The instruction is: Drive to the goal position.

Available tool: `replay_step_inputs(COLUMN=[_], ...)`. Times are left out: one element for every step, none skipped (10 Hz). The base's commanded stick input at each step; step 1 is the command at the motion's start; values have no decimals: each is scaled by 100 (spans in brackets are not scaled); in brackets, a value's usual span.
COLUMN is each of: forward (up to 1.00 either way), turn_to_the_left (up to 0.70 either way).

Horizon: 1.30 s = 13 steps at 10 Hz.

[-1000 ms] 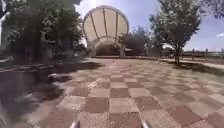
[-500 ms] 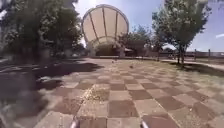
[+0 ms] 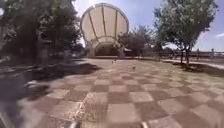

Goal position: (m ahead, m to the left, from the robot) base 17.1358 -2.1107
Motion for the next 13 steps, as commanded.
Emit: replay_step_inputs(forward=[100, 100, 100, 100, 100, 100, 100, 100, 100, 100, 100, 100, 100], turn_to_the_left=[27, 27, 27, 27, 27, 27, 27, 27, 27, 27, 15, 0, 0])
